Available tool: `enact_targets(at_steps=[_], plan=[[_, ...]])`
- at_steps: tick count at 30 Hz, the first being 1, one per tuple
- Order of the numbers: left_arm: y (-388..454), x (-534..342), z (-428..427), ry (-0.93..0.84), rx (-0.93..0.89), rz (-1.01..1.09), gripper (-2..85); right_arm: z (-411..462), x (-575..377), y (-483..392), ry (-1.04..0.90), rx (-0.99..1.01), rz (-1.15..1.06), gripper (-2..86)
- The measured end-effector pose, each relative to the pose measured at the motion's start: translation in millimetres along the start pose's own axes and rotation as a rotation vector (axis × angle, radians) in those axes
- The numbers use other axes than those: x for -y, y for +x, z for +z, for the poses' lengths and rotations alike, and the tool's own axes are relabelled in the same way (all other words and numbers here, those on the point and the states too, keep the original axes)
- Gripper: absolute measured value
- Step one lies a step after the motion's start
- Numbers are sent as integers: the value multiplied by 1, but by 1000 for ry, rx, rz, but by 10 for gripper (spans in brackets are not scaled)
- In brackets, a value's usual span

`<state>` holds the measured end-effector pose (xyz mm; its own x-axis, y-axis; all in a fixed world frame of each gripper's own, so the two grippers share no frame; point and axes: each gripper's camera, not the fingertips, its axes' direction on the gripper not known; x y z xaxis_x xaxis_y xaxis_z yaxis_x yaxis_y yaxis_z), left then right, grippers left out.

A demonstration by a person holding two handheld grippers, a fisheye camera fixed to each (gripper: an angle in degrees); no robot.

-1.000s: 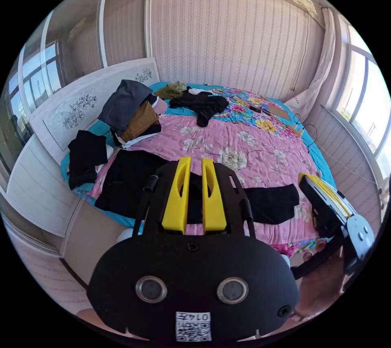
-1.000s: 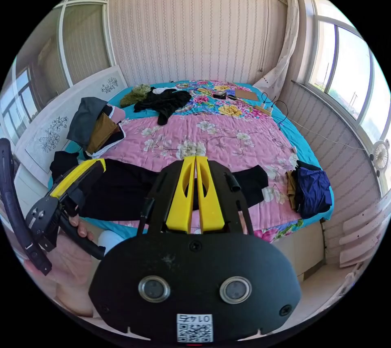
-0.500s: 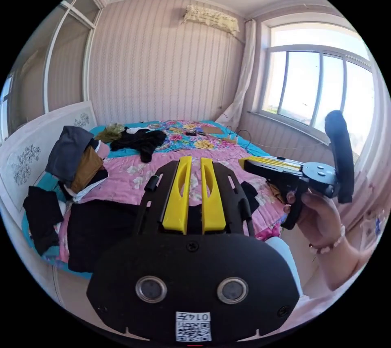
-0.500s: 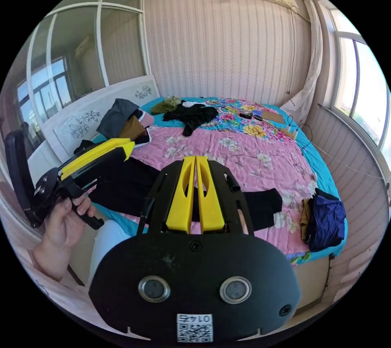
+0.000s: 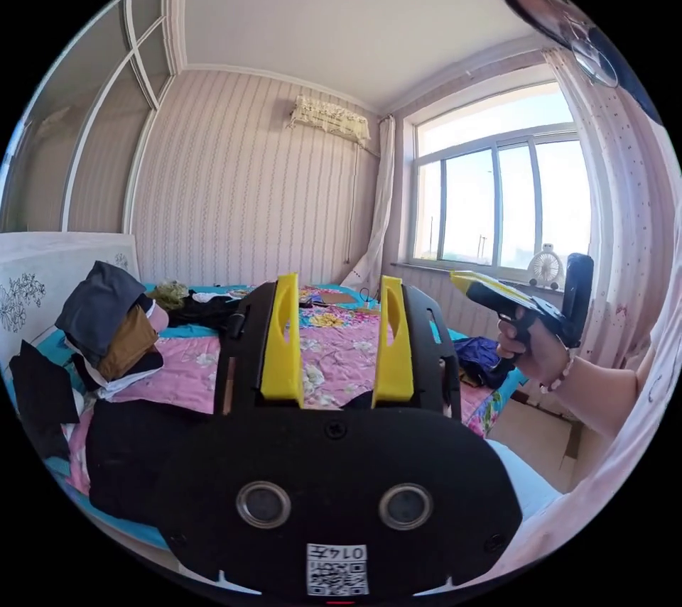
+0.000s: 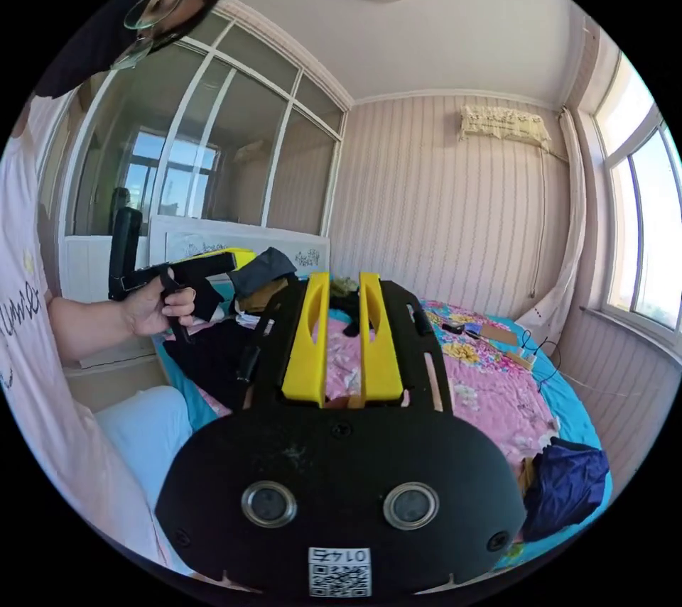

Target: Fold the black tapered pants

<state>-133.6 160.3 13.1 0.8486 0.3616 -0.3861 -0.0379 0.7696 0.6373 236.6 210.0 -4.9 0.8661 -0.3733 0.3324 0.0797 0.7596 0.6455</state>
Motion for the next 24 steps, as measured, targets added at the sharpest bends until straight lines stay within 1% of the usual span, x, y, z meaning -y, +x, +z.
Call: enact_targets(at_steps=[1, 4, 7, 8, 11, 13, 16, 17, 21, 23, 24], plan=[[-9, -8, 0, -21, 14, -5, 162, 4, -10, 15, -68, 14, 52, 139], [-34, -32, 6, -109, 31, 11, 160, 13, -42, 53, -206, 19, 168, 168], [-58, -59, 16, -191, 93, 23, 129, 25, -83, 95, -338, 5, 287, 172], [-64, -65, 20, -209, 106, 17, 130, 29, -92, 103, -364, -1, 311, 173], [-91, -92, 55, -355, 141, 2, 143, 52, -131, 144, -487, -53, 398, 172], [-110, -112, 95, -468, 129, 2, 152, 76, -159, 176, -576, -139, 429, 168], [-129, -132, 152, -569, 86, -18, 149, 110, -194, 221, -675, -243, 500, 165], [-132, -136, 164, -585, 75, -13, 146, 117, -201, 230, -694, -253, 520, 164], [-150, -175, 248, -770, 77, 21, 138, 161, -246, 281, -829, -299, 639, 161], [-156, -195, 276, -877, 98, 39, 134, 175, -260, 293, -844, -272, 691, 151], [-160, -207, 290, -946, 82, 36, 132, 180, -263, 297, -839, -293, 694, 139]])
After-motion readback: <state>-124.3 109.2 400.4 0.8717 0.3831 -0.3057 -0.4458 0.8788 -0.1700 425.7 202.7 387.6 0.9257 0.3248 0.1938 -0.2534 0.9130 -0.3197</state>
